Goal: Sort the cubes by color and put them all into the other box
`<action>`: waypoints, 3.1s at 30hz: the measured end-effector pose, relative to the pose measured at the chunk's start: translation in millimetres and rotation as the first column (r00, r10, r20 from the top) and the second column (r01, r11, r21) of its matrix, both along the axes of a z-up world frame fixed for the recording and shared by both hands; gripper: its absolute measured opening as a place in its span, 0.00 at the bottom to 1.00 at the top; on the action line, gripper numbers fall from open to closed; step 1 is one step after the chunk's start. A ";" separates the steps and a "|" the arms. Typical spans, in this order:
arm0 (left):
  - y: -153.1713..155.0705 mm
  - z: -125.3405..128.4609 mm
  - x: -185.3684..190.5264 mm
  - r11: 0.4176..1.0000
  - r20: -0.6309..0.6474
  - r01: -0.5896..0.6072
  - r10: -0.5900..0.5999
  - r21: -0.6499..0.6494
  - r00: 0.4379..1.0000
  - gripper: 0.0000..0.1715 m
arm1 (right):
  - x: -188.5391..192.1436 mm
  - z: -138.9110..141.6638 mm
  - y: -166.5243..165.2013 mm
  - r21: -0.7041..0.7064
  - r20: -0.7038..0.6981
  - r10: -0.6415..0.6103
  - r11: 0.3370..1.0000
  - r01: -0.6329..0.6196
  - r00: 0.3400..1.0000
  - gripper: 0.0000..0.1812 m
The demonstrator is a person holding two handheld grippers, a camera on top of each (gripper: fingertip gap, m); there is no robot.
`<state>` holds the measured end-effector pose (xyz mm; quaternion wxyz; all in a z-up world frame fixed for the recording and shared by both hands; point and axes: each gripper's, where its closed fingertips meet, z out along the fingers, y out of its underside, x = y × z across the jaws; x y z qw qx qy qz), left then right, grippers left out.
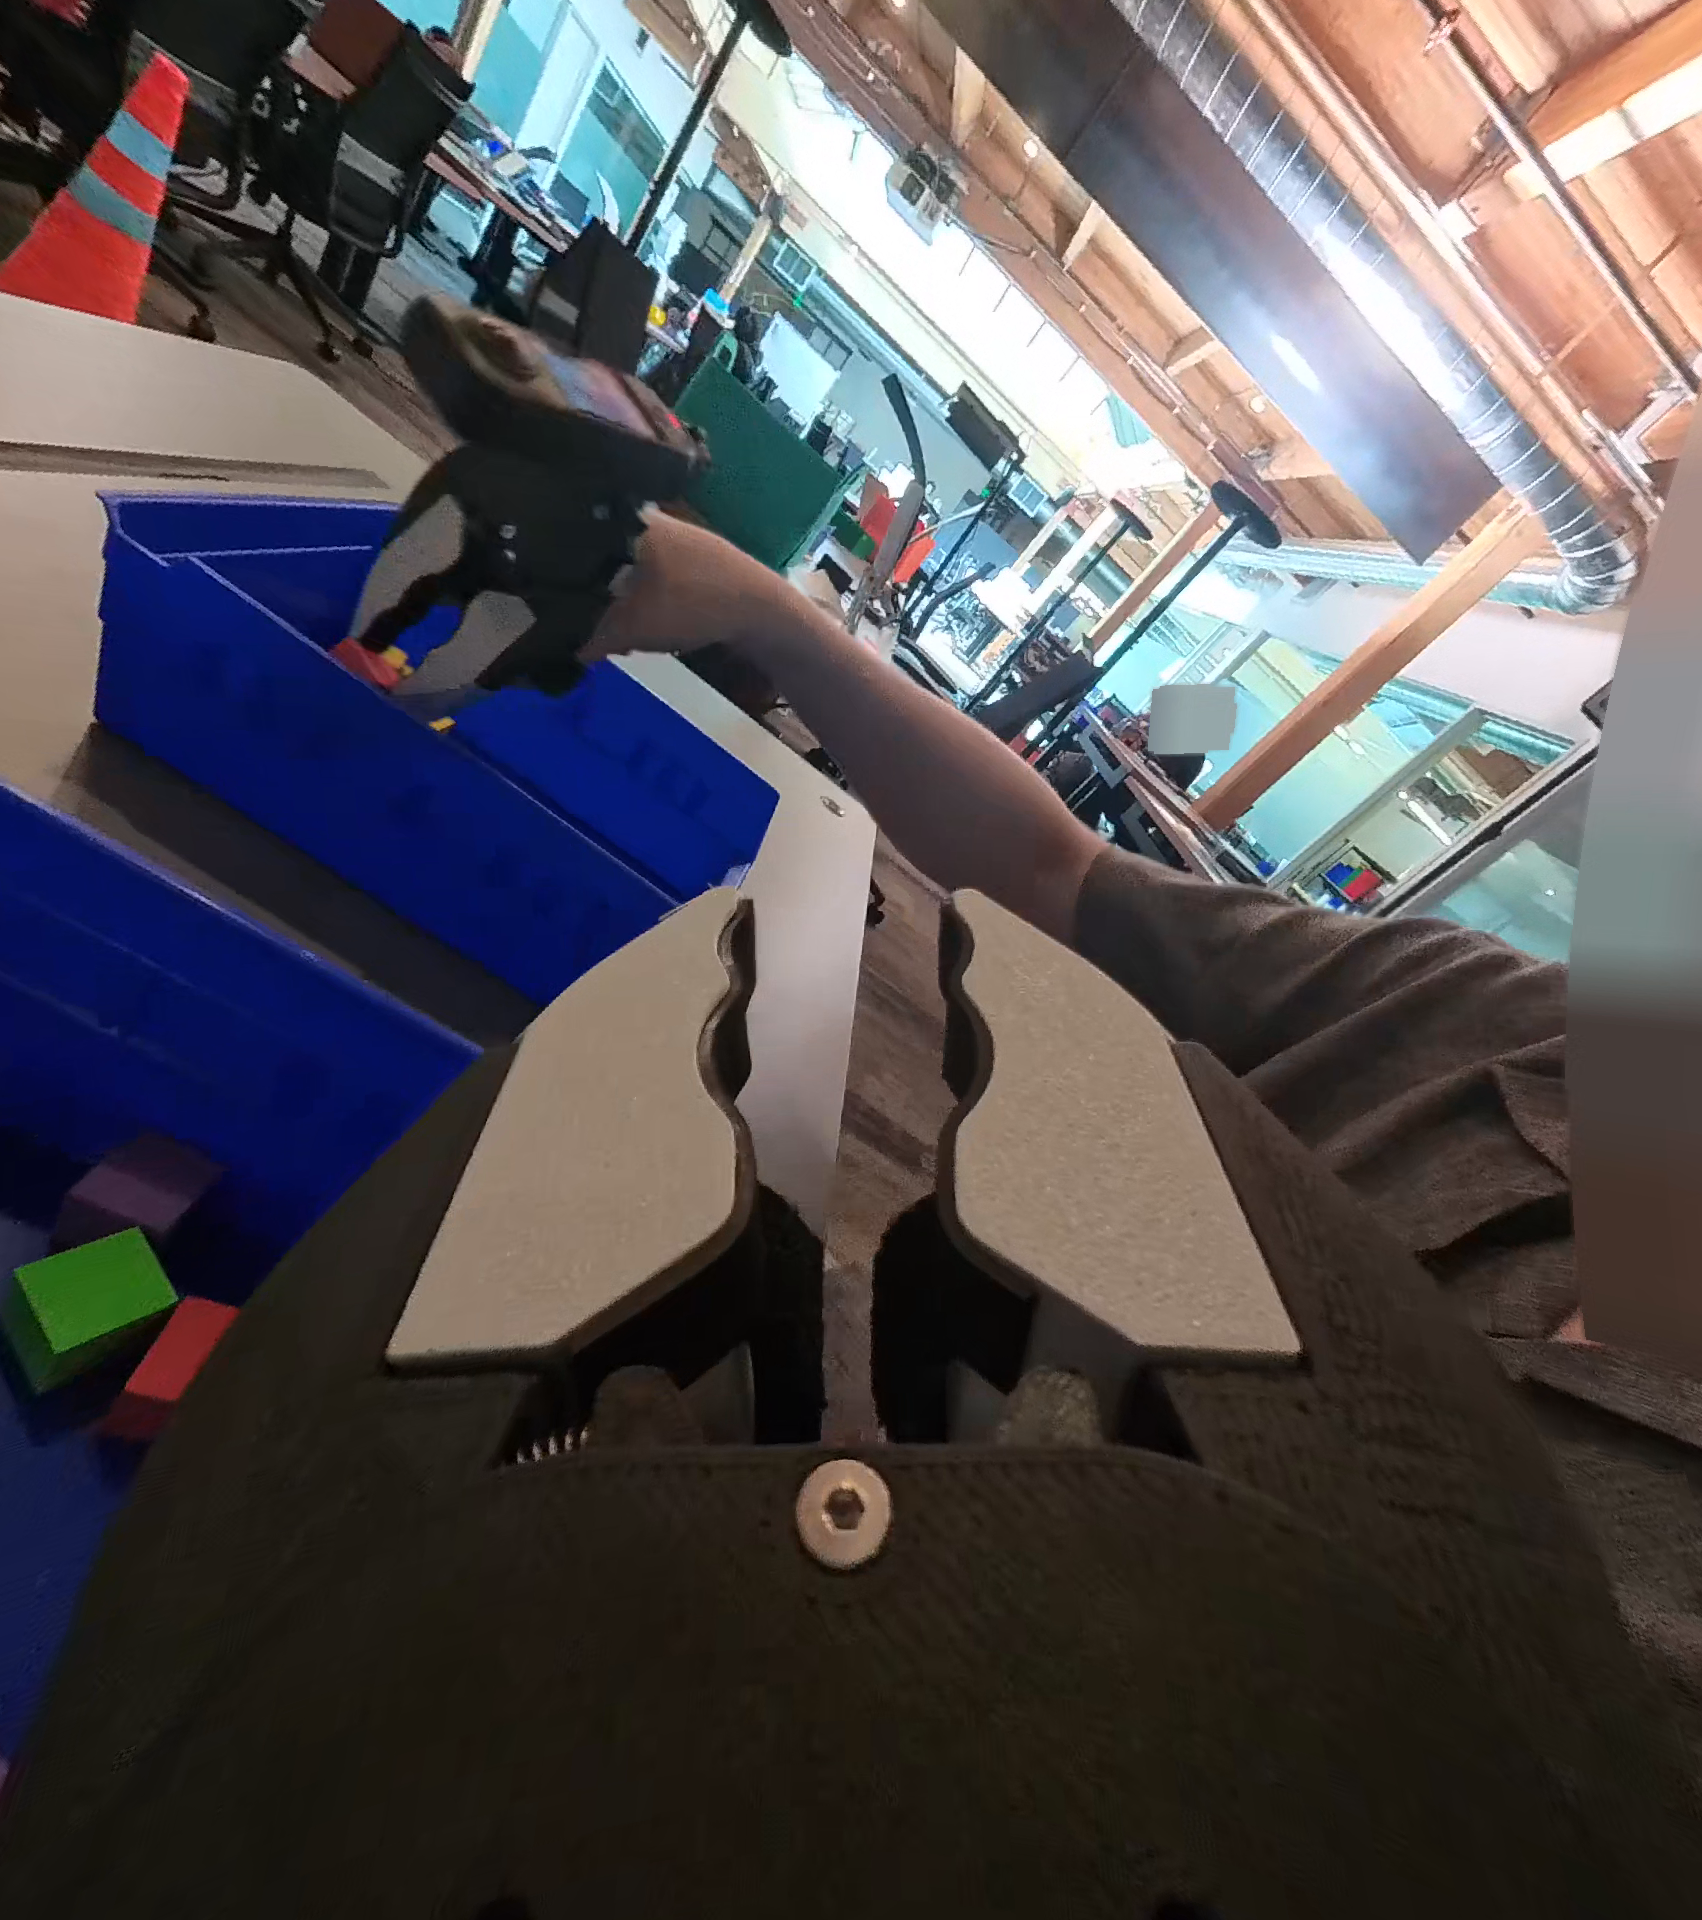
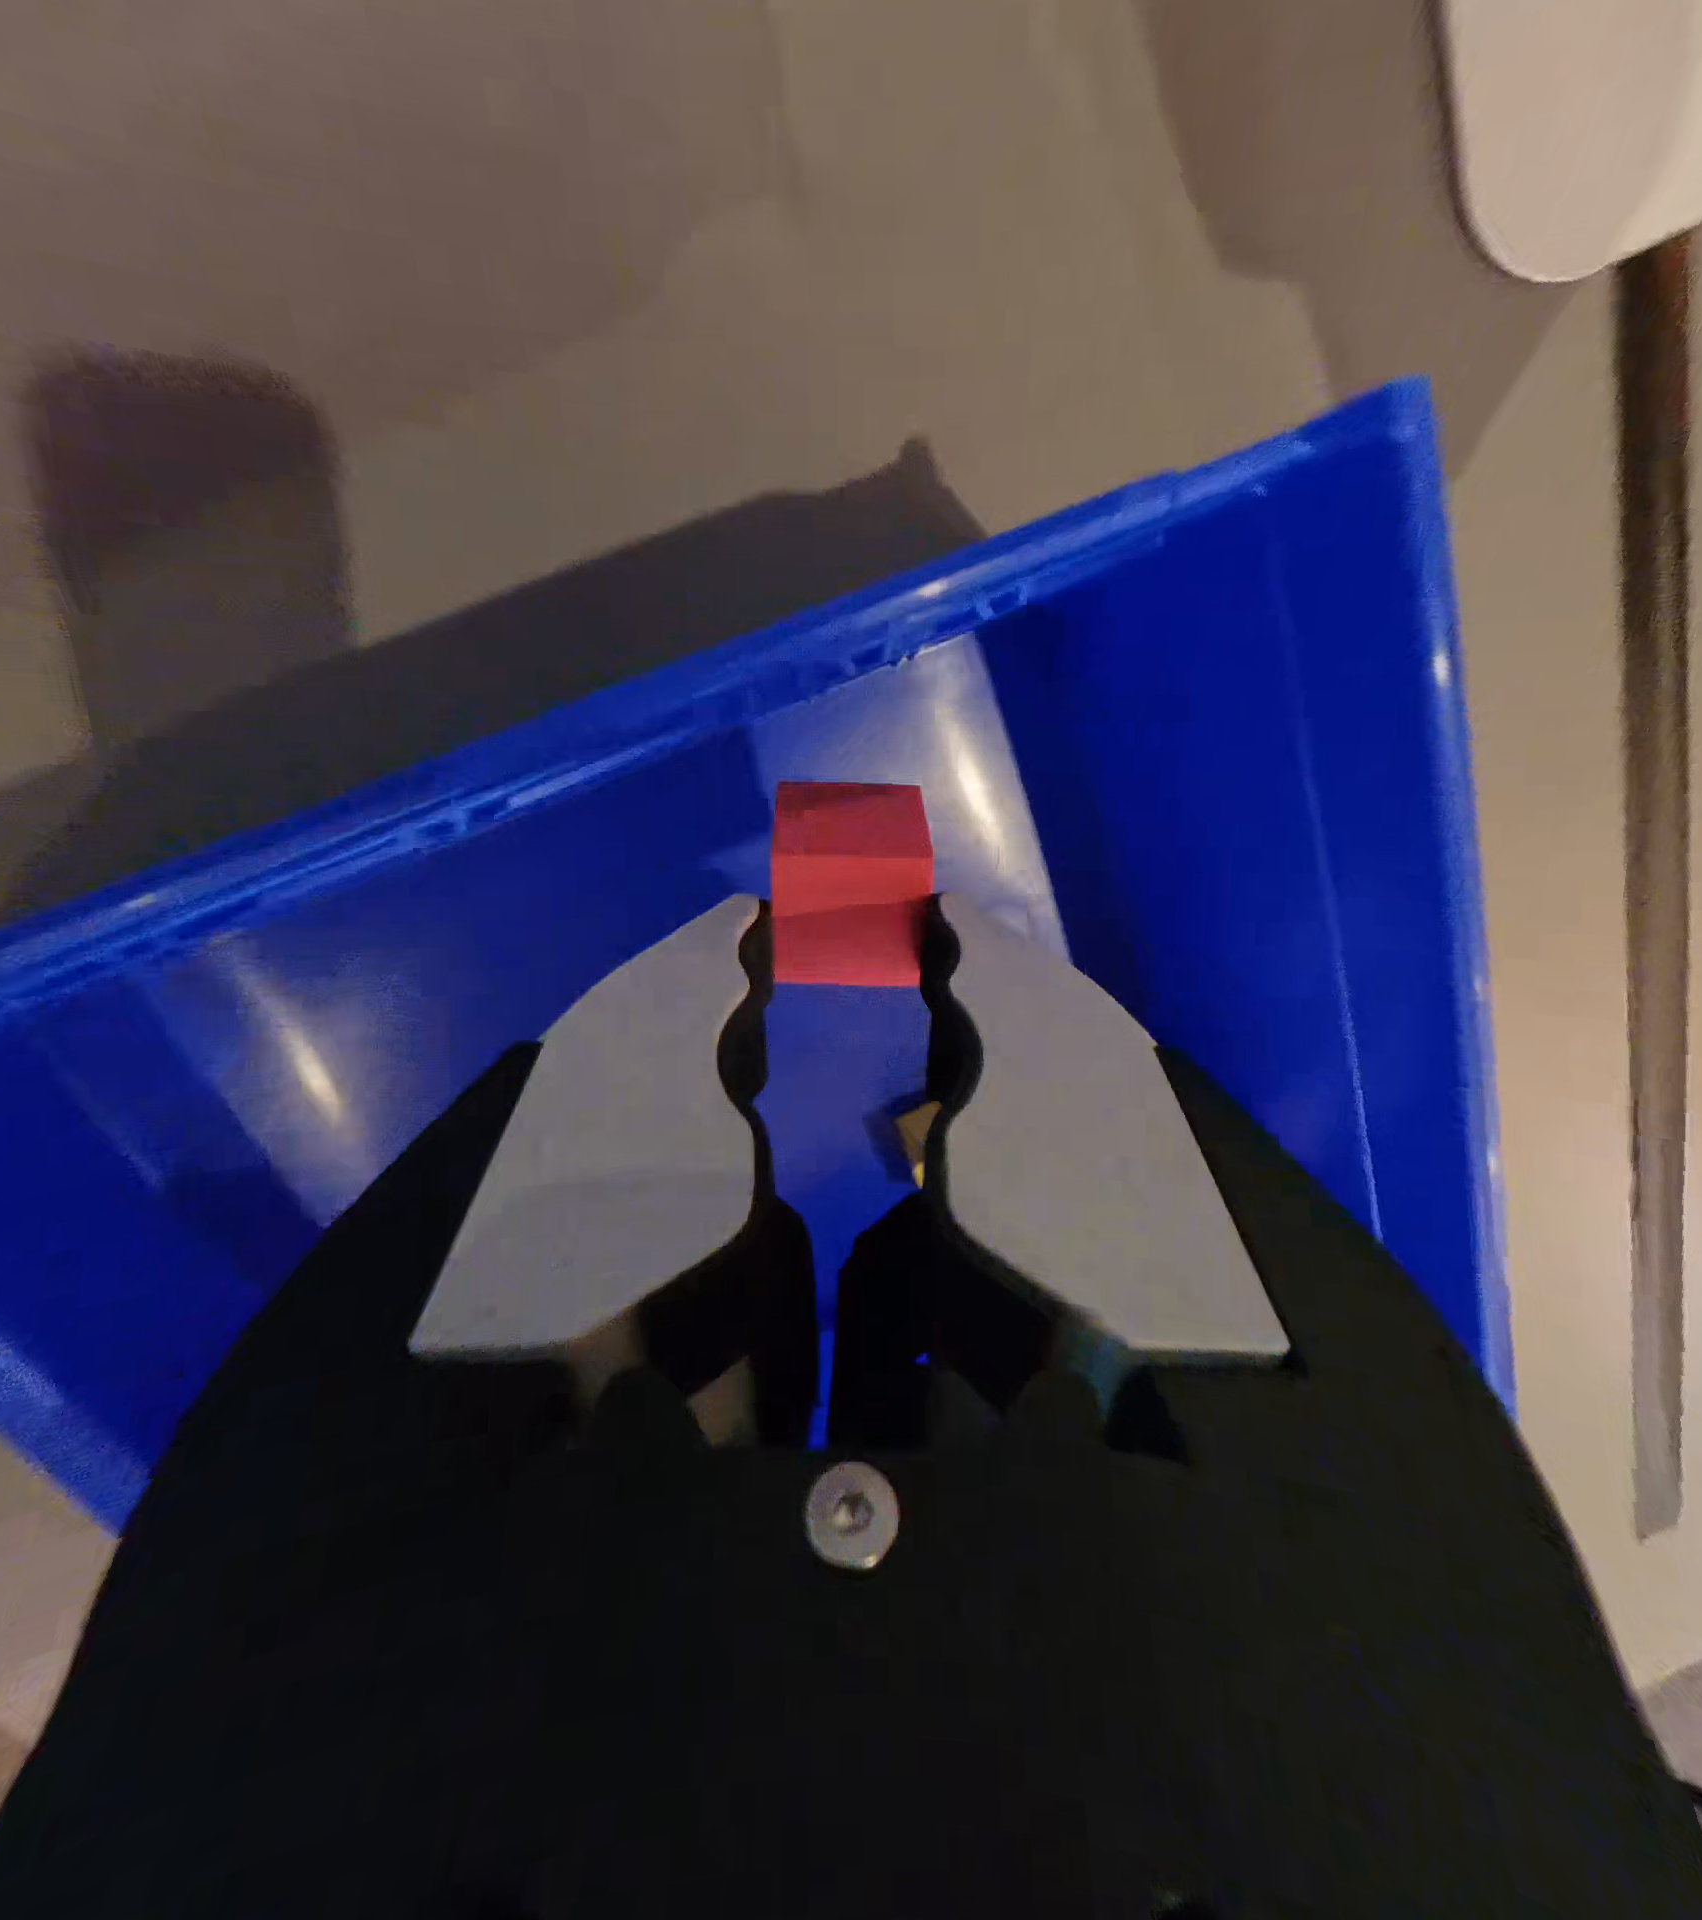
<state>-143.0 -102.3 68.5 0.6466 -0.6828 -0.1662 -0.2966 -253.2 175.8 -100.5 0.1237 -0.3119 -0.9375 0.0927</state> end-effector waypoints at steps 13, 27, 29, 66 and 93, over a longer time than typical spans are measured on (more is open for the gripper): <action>-9.8 5.0 -0.9 1.000 -0.027 -0.014 0.014 0.010 1.000 0.19 | -32.1 -40.2 22.5 0.040 0.133 0.103 0.993 -0.109 0.986 0.15; -4.7 5.9 6.4 1.000 -0.047 -0.001 0.001 -0.002 0.999 0.18 | -37.4 -54.1 29.5 0.133 0.226 0.182 0.967 -0.215 0.957 0.23; -3.0 4.2 6.5 1.000 -0.044 0.003 -0.003 -0.005 0.999 0.18 | -37.7 -50.8 26.4 0.107 0.206 0.163 0.976 -0.188 0.965 0.26; 0.5 -216.5 -50.3 0.372 -0.380 -0.182 -0.574 -0.910 0.726 0.16 | 97.8 62.4 -32.0 0.069 -0.325 0.338 0.940 -0.334 0.883 0.19; 58.9 10.1 41.2 0.939 0.223 0.274 -0.318 0.206 0.922 0.16 | 129.0 169.6 -229.6 -0.070 -0.849 0.304 0.747 -0.662 0.433 0.16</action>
